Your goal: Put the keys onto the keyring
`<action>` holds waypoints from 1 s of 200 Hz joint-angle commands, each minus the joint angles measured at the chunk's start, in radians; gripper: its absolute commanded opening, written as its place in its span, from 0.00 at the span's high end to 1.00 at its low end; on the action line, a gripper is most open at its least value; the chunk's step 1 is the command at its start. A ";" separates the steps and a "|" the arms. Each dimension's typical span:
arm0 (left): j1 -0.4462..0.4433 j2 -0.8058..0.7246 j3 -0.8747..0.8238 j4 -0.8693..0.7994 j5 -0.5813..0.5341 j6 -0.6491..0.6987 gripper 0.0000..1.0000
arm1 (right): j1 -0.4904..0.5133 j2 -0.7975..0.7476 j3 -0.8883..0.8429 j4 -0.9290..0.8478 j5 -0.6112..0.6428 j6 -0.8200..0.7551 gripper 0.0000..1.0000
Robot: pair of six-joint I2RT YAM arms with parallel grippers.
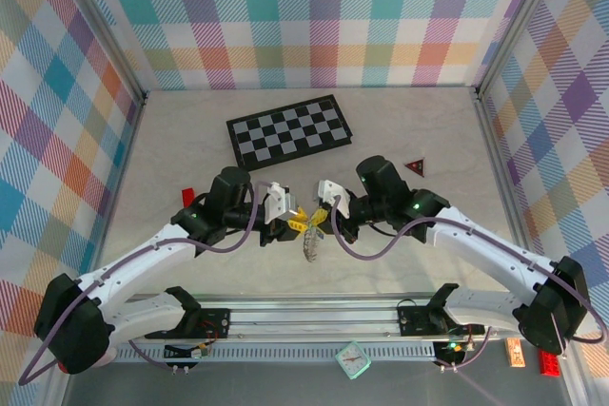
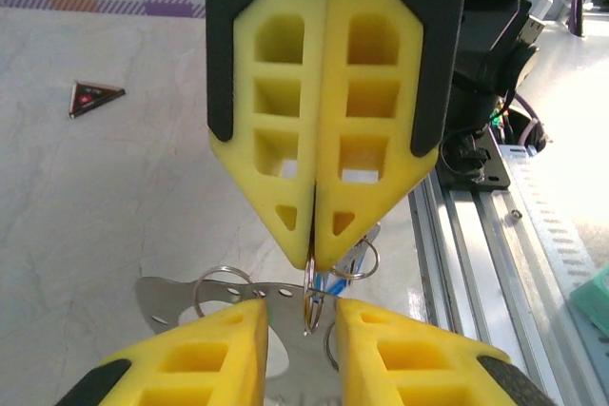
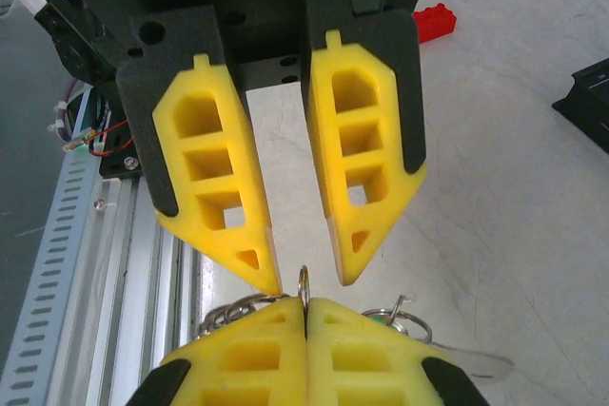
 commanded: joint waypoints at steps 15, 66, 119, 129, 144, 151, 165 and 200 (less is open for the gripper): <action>-0.011 0.014 0.037 -0.032 0.006 0.028 0.80 | 0.023 0.031 0.056 -0.021 -0.040 -0.051 1.00; -0.011 0.014 0.041 -0.029 0.010 0.025 0.94 | 0.044 0.061 0.066 -0.017 -0.038 -0.056 1.00; -0.011 0.002 0.026 -0.020 0.020 0.014 1.00 | 0.039 -0.054 -0.024 0.041 0.092 0.019 0.74; -0.011 0.000 0.016 0.004 0.022 -0.005 1.00 | 0.039 -0.081 -0.047 0.039 0.113 0.031 0.70; -0.012 -0.005 -0.002 0.042 0.028 -0.033 1.00 | 0.039 -0.118 -0.083 0.033 0.116 0.048 0.66; -0.011 -0.005 -0.008 0.056 0.031 -0.043 1.00 | 0.039 -0.130 -0.100 0.034 0.112 0.057 0.64; -0.011 -0.005 -0.015 0.070 0.030 -0.053 1.00 | 0.039 -0.136 -0.126 0.038 0.097 0.079 0.63; -0.011 -0.007 -0.023 0.082 0.036 -0.058 1.00 | 0.039 -0.115 -0.169 0.095 0.089 0.111 0.60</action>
